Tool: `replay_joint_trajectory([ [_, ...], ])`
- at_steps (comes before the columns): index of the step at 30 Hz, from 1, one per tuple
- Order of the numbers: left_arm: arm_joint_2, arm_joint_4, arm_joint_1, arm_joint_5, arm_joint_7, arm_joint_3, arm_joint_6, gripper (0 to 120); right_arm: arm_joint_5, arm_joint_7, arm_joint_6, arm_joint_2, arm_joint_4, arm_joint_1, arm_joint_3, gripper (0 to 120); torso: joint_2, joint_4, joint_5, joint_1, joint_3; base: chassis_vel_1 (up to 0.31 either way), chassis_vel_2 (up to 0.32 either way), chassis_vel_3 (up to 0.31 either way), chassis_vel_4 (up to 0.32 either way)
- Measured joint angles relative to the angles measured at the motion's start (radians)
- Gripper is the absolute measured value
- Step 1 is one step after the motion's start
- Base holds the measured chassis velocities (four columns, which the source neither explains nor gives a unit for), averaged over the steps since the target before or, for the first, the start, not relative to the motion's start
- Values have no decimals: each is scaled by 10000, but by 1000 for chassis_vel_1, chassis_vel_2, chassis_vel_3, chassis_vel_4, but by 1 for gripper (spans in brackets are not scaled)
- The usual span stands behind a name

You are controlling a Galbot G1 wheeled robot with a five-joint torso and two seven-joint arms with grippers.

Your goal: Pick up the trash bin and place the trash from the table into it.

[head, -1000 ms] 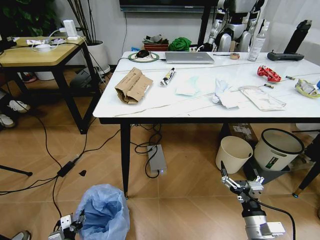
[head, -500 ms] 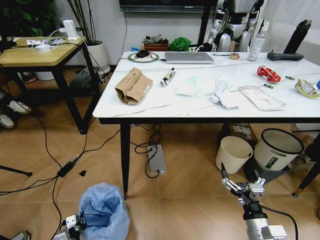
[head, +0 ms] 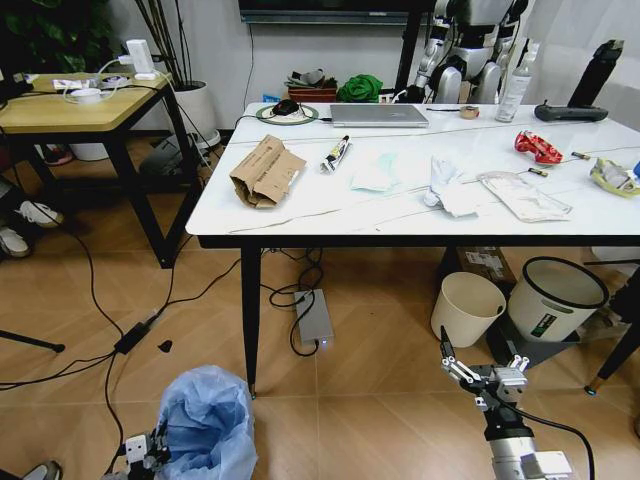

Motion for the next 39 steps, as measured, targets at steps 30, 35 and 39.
replay_joint_trajectory([
  [30,263,-6338,3969,352,-205,58,212,0,-92,0,59,0,192,-121,63,100,440,0,1,187,251,0,0,0,0],
  [35,238,-6370,3925,352,-194,58,243,0,-91,2,59,0,238,-147,74,100,646,0,0,252,390,0,0,0,0],
  [39,216,-6380,3928,355,-173,66,251,0,-77,4,66,-1,240,-179,92,100,845,0,0,325,516,0,0,0,0],
])
